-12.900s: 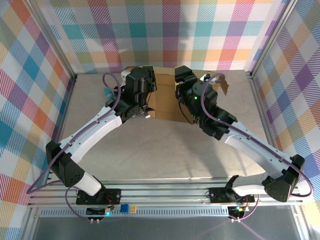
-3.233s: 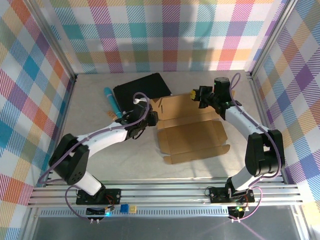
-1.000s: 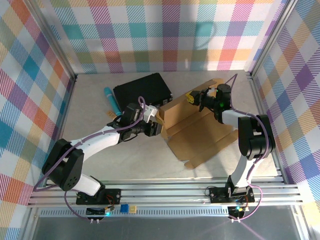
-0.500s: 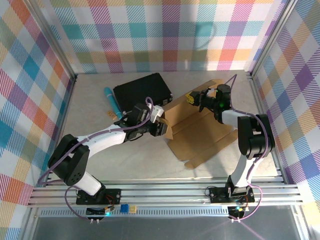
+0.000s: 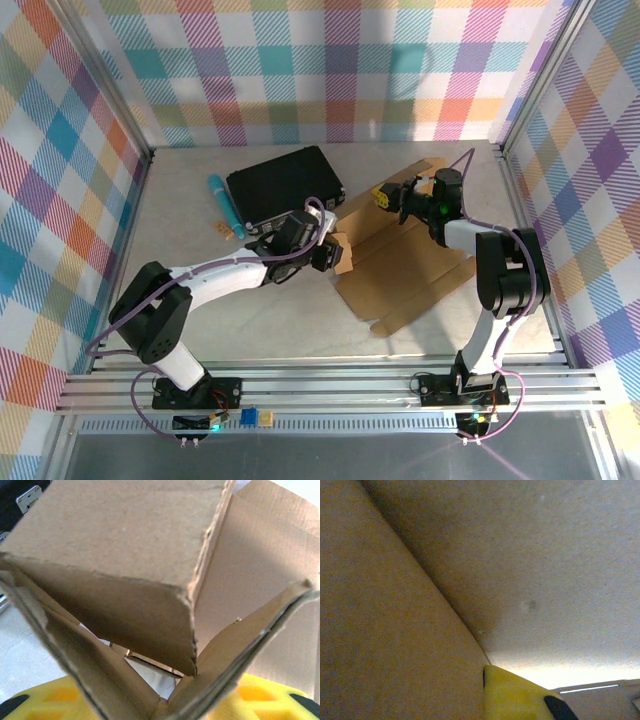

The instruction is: Fold the paper box

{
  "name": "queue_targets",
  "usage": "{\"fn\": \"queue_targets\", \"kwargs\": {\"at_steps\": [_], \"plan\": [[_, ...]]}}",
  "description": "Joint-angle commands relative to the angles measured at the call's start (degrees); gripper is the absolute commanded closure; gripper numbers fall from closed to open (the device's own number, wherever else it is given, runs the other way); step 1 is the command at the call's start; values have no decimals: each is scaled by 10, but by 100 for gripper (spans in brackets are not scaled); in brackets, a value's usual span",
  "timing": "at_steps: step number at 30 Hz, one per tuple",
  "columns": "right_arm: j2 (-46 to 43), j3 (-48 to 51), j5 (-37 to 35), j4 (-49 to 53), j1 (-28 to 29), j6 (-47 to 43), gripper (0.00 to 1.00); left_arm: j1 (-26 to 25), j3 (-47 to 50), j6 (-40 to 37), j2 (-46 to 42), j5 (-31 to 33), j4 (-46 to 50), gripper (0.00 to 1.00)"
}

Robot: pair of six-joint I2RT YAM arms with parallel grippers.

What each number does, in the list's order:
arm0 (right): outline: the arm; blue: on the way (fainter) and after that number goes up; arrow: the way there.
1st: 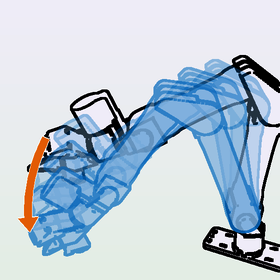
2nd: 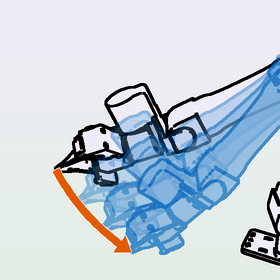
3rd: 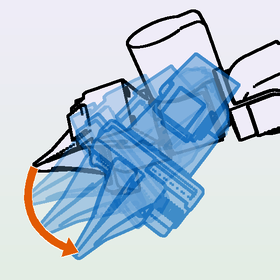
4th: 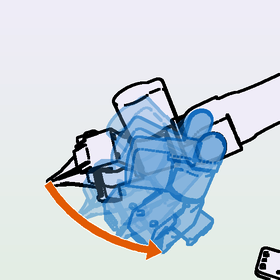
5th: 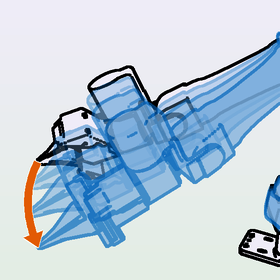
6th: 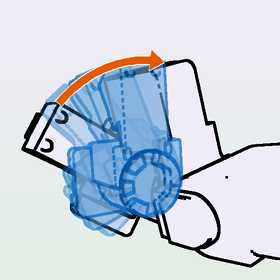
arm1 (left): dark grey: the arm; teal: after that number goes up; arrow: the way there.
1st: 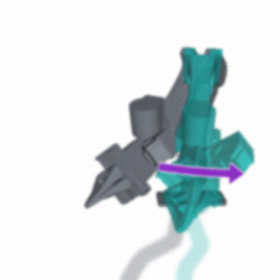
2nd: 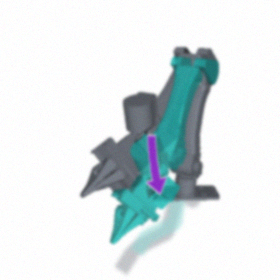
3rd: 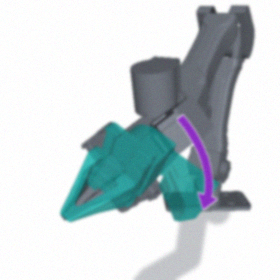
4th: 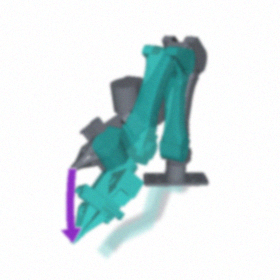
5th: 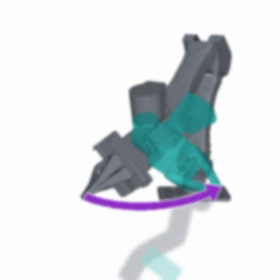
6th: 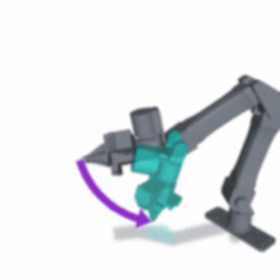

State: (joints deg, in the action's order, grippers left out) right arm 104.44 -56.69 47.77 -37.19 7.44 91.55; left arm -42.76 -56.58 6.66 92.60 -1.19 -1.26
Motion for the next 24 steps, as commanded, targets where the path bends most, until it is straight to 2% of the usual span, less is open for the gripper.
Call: {"fn": "queue_targets", "kwargs": {"at_steps": [1,4,14,20,24], "plan": [[3,4,26,-7,-5,-33,100,-19,-24,15,16,76,10,51],[5,8,34,-11,-9,-36,100,-34,-35,28,29,127,19,51],[1,27,46,-24,-18,-34,100,-72,-82,54,84,229,56,52],[-10,37,45,-18,-22,-35,100,-80,-91,78,107,274,57,50],[-14,38,45,-14,-22,-36,100,-80,-89,82,118,283,41,54]]}}
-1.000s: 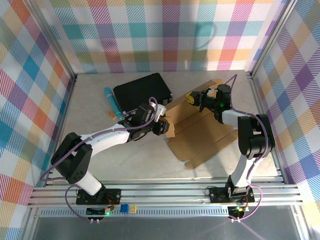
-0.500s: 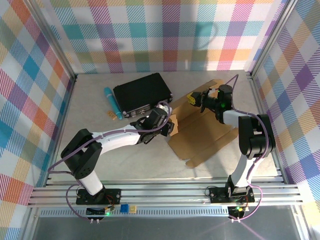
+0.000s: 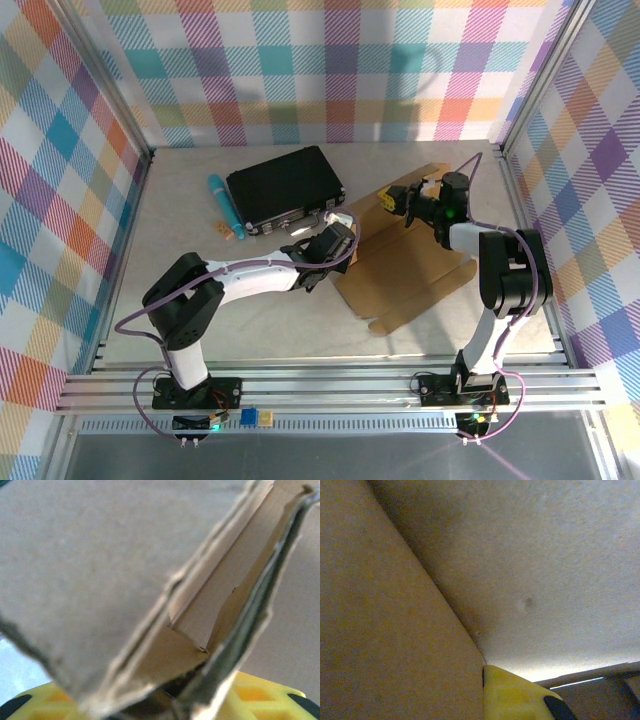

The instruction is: Fold the paper box

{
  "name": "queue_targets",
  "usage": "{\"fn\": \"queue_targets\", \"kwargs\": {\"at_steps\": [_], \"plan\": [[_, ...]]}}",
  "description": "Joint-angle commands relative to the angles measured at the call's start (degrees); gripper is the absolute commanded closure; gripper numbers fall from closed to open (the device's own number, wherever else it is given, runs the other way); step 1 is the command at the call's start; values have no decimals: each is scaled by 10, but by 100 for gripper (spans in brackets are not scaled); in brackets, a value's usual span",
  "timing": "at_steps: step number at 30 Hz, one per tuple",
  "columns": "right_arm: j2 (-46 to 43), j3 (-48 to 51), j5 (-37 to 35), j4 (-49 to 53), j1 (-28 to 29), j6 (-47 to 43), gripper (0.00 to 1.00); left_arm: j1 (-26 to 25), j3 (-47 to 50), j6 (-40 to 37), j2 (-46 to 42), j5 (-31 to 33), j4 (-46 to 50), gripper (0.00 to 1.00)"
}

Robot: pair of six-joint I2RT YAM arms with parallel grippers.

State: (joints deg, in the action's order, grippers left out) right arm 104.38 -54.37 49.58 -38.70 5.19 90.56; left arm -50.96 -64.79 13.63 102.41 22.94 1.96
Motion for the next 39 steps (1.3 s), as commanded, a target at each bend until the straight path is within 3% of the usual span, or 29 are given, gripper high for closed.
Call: {"fn": "queue_targets", "kwargs": {"at_steps": [1,12,18,22,29,39], "plan": [[-15,14,29,2,0,-26,100,2,-6,10,22,39,1,55],[-25,8,36,45,1,-34,100,3,-19,-6,57,32,-46,68],[-32,5,34,69,0,-39,100,4,-47,13,84,54,-23,83],[-39,6,27,90,1,-41,100,4,-83,46,104,103,41,100],[-61,3,-4,130,1,-42,100,4,-181,126,157,203,229,100],[-61,-23,-13,194,1,-32,100,9,-233,156,190,238,306,100]]}}
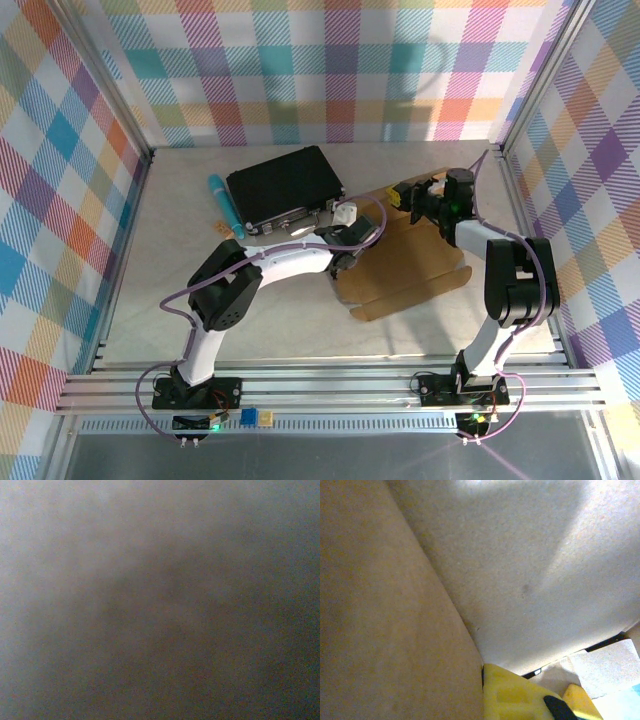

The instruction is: Fold the paper box

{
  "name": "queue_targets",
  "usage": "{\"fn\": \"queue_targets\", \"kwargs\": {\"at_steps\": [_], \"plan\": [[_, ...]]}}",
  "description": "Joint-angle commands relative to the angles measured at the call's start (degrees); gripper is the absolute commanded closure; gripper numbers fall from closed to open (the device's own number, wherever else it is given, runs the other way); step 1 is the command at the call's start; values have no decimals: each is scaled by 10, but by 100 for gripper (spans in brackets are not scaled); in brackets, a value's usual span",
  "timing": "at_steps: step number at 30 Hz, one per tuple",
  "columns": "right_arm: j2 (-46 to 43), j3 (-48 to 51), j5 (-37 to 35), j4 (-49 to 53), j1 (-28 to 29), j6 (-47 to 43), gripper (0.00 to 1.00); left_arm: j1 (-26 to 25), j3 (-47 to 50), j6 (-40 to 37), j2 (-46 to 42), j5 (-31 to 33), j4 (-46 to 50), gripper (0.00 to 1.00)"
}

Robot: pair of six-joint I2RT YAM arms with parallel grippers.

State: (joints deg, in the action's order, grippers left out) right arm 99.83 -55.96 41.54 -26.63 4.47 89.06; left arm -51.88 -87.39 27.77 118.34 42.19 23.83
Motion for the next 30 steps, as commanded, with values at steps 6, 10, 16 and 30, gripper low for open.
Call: {"fn": "queue_targets", "kwargs": {"at_steps": [6,10,16,30], "plan": [[-12,-28,69,103,8,-17,100,26,-3,-9,35,21,51,100],[-5,-36,71,113,8,-20,100,42,6,-14,38,-6,24,90],[5,-42,73,108,8,-14,100,61,14,-34,40,-24,-19,81],[22,-69,58,125,7,19,100,99,6,-21,62,-32,-39,71]]}}
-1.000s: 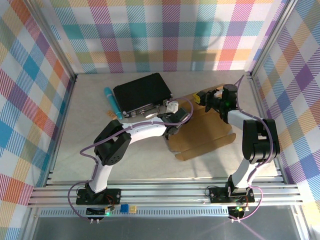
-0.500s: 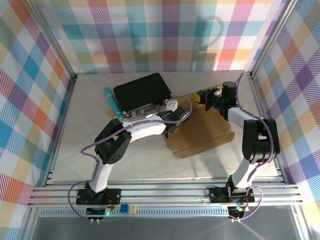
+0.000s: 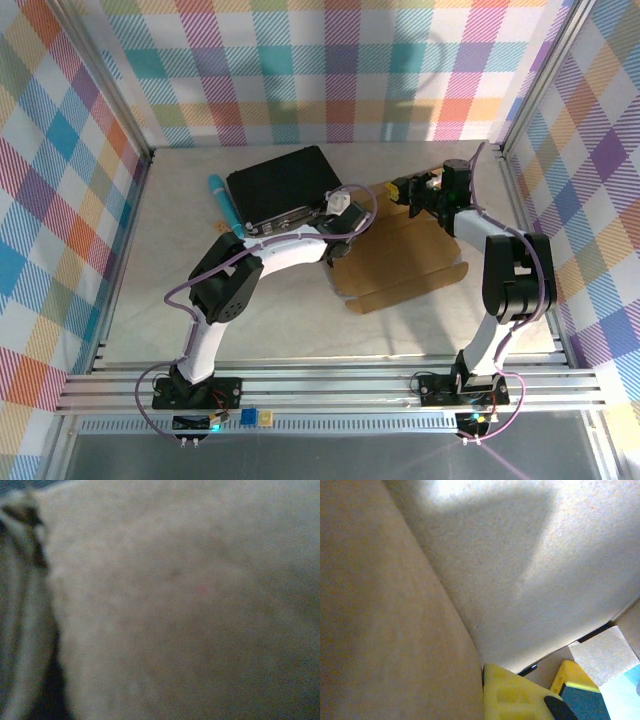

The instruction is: Fold the paper box

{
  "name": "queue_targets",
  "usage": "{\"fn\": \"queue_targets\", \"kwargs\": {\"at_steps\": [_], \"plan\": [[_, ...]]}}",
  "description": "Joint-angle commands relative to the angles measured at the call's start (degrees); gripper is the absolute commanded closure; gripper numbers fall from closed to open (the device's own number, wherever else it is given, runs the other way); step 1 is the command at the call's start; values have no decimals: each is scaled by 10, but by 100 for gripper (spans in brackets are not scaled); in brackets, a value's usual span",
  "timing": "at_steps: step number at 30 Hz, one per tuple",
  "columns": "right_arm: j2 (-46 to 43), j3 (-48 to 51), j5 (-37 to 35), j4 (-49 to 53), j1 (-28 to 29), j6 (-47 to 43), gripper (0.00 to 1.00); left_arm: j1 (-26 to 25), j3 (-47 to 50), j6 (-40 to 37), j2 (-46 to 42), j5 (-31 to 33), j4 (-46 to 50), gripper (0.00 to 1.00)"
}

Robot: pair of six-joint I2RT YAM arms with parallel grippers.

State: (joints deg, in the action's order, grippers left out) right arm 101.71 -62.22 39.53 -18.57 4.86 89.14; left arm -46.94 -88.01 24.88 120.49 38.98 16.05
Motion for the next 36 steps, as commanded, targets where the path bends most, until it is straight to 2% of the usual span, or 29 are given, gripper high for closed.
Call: {"fn": "queue_targets", "kwargs": {"at_steps": [1,5,10,12,14,15,17,19,25,28,31,36], "plan": [[5,-8,78,44,3,24,100,52,10,7,42,-2,37,75],[5,-30,72,78,4,32,100,61,1,7,52,0,32,100],[-8,-53,49,139,3,31,98,67,-30,5,65,21,71,100],[-30,-63,22,178,3,17,68,69,-24,-12,53,25,66,100],[-61,-76,-13,214,1,-7,50,73,-12,-35,34,22,57,100],[-76,-86,-30,236,0,-25,44,76,-7,-48,25,14,53,100],[-113,-126,-72,310,-4,-84,35,92,3,-74,-2,-26,53,100],[-143,-169,-115,382,-7,-146,32,113,11,-99,-33,-94,55,100],[-200,-261,-228,555,-26,-290,30,189,-13,-129,-100,-305,136,100],[-228,-263,-266,587,-29,-313,31,219,-31,-121,-117,-393,169,100],[-254,-258,-288,603,-29,-321,31,229,-54,-112,-117,-476,186,100],[-275,-256,-302,630,-33,-336,32,223,-61,-100,-110,-522,182,100]]}}
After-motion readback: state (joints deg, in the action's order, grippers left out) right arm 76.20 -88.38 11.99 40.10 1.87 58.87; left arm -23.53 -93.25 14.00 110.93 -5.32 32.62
